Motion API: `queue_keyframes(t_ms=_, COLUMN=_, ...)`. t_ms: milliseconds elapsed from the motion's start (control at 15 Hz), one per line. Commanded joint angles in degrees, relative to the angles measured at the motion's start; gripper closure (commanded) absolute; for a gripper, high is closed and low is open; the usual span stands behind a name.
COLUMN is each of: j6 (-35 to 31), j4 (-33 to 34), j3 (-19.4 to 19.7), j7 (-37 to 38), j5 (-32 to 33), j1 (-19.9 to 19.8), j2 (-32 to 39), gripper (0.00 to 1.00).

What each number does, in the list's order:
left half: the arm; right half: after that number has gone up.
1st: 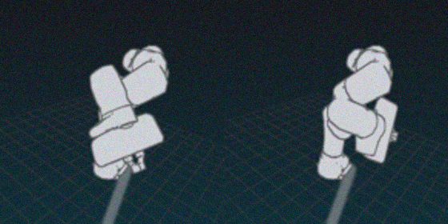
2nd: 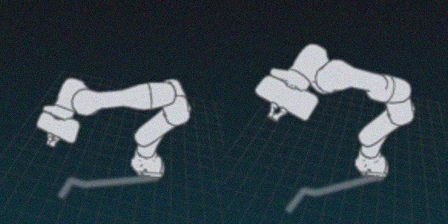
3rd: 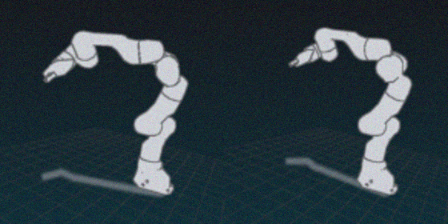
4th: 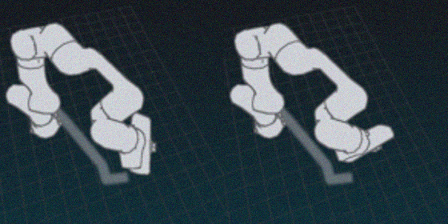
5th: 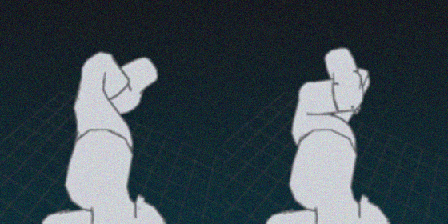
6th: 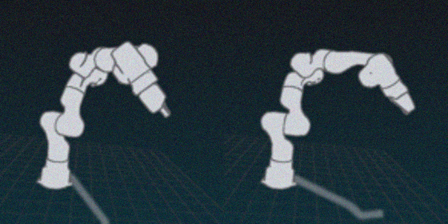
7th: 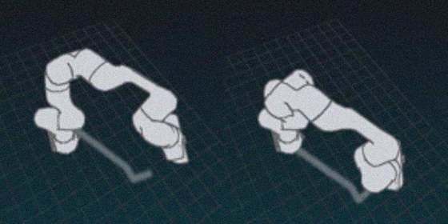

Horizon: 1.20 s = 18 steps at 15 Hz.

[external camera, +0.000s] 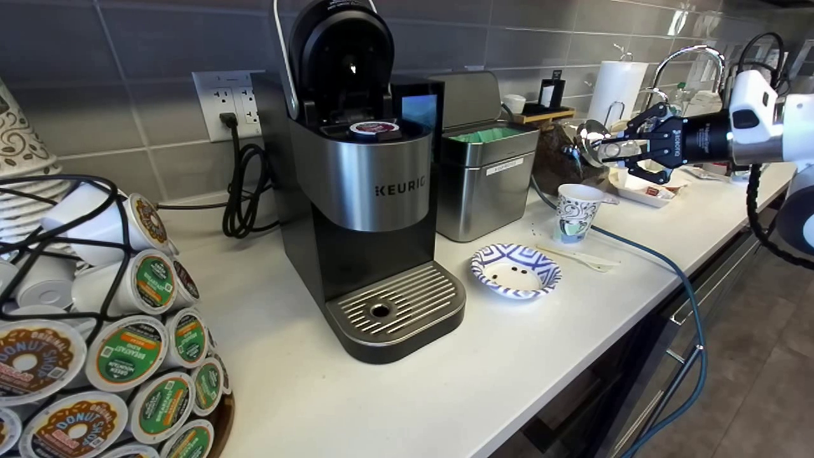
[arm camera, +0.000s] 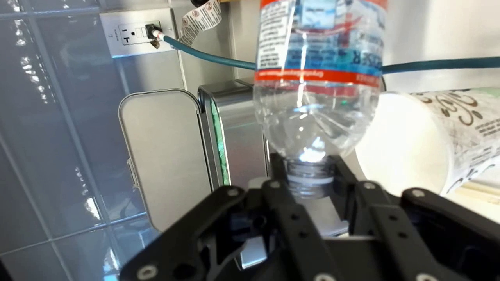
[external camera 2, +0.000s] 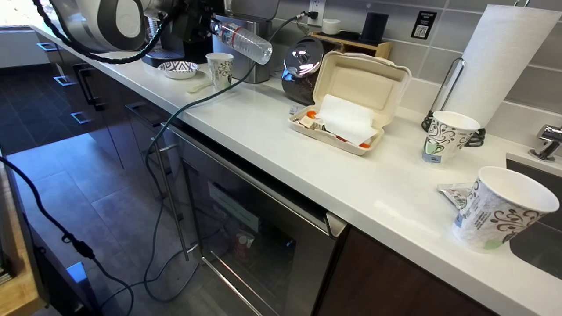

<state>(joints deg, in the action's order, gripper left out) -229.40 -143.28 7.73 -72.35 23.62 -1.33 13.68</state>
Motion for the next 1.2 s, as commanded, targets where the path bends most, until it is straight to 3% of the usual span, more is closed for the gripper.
queue_keyframes(t_ms=0, j6=1.06, j4=-0.86, j3=-0.22, j7=-1.02, j5=2.16, j1=-0.57, j2=-1.81, gripper=0.92)
queue_keyframes(t_ms=533, j6=0.55, j4=1.1, j3=-0.69, j7=4.36, j5=4.51, j1=-1.6, j2=0.33, gripper=0.92)
queue_keyframes(t_ms=1000, j6=6.72, j4=8.75, j3=-3.73, j7=4.15, j5=-6.49, j1=4.09, j2=3.85, gripper=0.92)
queue_keyframes(t_ms=1067, j6=5.13, j4=6.57, j3=-3.2, j7=5.26, j5=-3.42, j1=2.48, j2=2.92, gripper=0.69)
queue_keyframes(t_ms=1133, j6=5.98, j4=7.32, j3=-3.53, j7=5.25, j5=-4.39, j1=3.29, j2=3.22, gripper=0.69)
